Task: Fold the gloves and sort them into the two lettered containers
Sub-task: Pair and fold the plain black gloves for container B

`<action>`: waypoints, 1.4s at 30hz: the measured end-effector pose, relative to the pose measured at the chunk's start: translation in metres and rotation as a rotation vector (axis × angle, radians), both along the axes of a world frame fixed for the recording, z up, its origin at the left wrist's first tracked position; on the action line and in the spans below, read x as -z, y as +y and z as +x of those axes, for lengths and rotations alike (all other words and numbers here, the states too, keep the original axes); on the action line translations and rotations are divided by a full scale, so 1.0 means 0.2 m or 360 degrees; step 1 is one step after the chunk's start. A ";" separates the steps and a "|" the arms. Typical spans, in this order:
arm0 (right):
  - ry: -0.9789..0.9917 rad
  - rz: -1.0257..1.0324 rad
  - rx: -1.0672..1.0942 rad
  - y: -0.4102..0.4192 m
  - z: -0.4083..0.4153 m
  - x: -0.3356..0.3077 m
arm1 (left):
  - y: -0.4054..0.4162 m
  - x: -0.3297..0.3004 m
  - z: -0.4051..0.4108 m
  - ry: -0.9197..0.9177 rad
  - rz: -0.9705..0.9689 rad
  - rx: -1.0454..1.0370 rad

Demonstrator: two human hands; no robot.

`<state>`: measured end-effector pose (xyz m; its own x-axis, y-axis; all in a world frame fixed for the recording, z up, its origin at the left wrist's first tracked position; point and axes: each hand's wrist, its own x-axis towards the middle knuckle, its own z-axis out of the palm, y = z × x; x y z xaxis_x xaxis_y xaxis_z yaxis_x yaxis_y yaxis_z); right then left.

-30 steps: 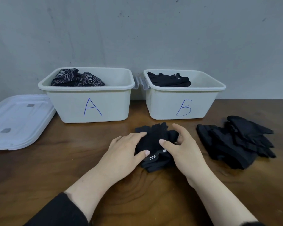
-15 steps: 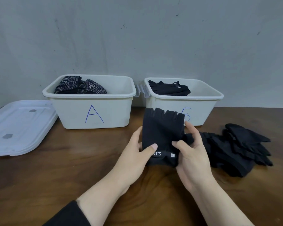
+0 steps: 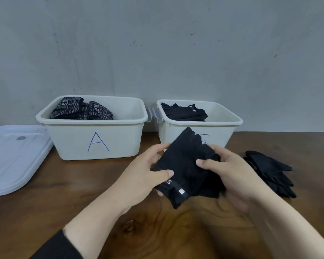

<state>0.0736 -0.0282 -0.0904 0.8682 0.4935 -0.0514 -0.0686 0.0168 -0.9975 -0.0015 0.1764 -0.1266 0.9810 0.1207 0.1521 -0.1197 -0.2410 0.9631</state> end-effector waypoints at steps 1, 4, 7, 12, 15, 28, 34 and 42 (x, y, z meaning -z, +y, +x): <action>-0.0092 -0.0041 0.0061 -0.01 0.01 -0.05 | -0.01 -0.03 0.02 -0.0049 -0.0047 -0.0013; -0.0274 -0.0037 0.0198 -0.06 0.06 -0.29 | 0.01 -0.10 0.08 -0.0284 0.0001 -0.0197; -0.0507 -0.0134 0.0375 -0.10 0.19 -0.52 | 0.07 -0.16 0.14 -0.0510 0.0412 -0.0447; -0.0515 -0.0069 0.0512 0.01 0.52 -0.70 | 0.16 -0.21 0.30 -0.0631 0.1361 -0.0717; -0.0325 0.0063 0.0539 0.16 0.69 -0.68 | 0.18 -0.23 0.37 -0.0596 0.1402 -0.0722; -0.1366 -0.1437 0.0034 0.43 0.96 -0.32 | 0.15 -0.15 0.47 -0.0503 0.1676 -0.0581; -0.1358 -0.1899 -0.0405 0.51 0.97 -0.30 | 0.14 -0.12 0.49 -0.0500 0.1785 -0.0608; -0.1305 -0.2046 -0.0520 0.61 1.08 -0.27 | 0.16 -0.12 0.50 -0.0548 0.1761 -0.0623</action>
